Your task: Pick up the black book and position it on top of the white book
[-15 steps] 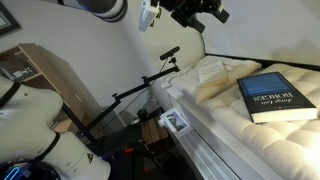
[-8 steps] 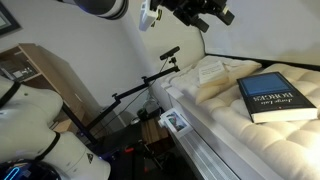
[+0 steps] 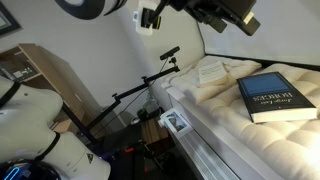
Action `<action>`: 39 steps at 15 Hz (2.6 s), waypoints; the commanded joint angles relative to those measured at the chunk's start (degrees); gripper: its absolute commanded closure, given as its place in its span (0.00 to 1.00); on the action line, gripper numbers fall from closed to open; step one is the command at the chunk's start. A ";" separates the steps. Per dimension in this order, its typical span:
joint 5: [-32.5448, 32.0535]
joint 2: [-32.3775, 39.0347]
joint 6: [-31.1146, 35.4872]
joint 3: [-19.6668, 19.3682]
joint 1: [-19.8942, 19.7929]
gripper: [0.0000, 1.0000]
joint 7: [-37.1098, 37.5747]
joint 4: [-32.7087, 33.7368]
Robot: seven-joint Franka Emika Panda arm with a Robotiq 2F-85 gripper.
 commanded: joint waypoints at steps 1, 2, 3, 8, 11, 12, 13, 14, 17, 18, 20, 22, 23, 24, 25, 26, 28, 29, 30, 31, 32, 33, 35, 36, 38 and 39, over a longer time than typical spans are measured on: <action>5.09 0.02 0.21 -4.20 1.05 0.00 -3.48 -0.51; 6.15 0.28 0.13 -5.35 1.11 0.00 -4.29 -0.47; 7.29 0.54 0.11 -6.40 1.22 0.00 -5.11 -0.44; 12.19 2.06 -0.10 -10.96 1.71 0.00 -8.82 -0.11; 14.41 2.97 -0.12 -12.46 2.32 0.00 -10.45 0.14; 14.98 3.10 -0.27 -12.82 2.64 0.00 -10.88 0.22; 12.78 2.73 -0.02 -11.76 1.52 0.00 -8.81 -0.15; 13.08 2.87 -0.02 -11.85 1.61 0.00 -9.08 -0.15; 13.25 3.01 -0.02 -11.85 1.68 0.00 -9.33 -0.15; 13.26 3.01 -0.02 -11.85 1.70 0.00 -9.33 -0.15; 13.26 3.01 -0.02 -11.86 1.70 0.00 -9.33 -0.15; 13.27 3.01 -0.02 -11.86 1.70 0.00 -9.33 -0.15; 13.27 3.01 -0.02 -11.86 1.70 0.00 -9.34 -0.15; 12.61 3.69 -0.24 -11.48 1.53 0.00 -8.60 0.35; 12.54 4.57 -0.28 -11.42 1.74 0.00 -8.65 0.81; 12.65 5.36 -0.60 -11.39 1.90 0.00 -8.56 1.19; 12.69 7.70 -0.44 -11.19 2.08 0.00 -8.60 1.90; 13.07 8.98 -0.56 -11.19 2.32 0.00 -8.83 2.31; 13.15 10.27 -0.57 -11.11 2.45 0.00 -8.95 2.61; 12.89 11.52 -0.67 -11.07 2.45 0.00 -8.70 2.84; 13.53 12.97 -0.72 -11.18 2.83 0.00 -9.13 3.25; 13.39 14.40 -1.06 -11.18 2.80 0.00 -9.01 3.84; 13.55 16.95 -1.35 -11.13 2.86 0.00 -8.99 4.78; 13.57 18.33 -1.21 -11.07 2.88 0.00 -8.93 5.31; 13.12 20.93 -1.33 -11.02 2.86 0.00 -8.61 6.45; 12.49 22.18 -1.13 -11.07 2.88 0.00 -8.14 6.94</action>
